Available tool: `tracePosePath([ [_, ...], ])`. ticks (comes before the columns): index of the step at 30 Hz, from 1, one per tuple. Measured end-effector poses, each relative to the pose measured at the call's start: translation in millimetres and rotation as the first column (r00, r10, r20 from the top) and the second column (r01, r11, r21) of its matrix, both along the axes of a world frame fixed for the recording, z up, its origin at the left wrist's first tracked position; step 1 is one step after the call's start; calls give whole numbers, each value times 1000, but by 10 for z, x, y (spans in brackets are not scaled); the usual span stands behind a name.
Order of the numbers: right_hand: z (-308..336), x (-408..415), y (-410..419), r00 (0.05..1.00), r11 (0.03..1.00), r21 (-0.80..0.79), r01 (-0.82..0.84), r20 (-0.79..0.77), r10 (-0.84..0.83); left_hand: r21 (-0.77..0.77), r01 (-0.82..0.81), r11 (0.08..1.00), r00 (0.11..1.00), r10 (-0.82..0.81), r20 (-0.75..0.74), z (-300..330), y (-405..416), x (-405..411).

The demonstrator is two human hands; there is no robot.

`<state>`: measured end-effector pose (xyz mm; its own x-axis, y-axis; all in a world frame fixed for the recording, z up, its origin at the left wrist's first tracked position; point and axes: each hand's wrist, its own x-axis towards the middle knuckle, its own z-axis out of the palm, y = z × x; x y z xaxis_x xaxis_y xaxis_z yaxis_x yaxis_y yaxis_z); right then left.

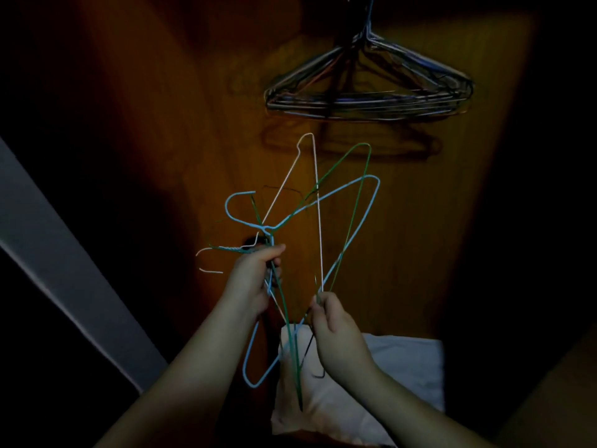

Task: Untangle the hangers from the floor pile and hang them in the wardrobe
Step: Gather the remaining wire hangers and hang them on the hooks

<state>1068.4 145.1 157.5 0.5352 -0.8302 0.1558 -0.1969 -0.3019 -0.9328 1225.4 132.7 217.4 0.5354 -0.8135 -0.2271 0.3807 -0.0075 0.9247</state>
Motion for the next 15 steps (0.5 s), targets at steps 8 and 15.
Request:
tracePosePath([
  [8,-33,-89,8,998,999,-35,-4,-58,2,-90,-9,996,993,19,114,8,-8,58],
  [15,-110,-199,-56,991,995,-96,27,-128,-39,-94,31,995,994,-20,112,46,7,46],
])
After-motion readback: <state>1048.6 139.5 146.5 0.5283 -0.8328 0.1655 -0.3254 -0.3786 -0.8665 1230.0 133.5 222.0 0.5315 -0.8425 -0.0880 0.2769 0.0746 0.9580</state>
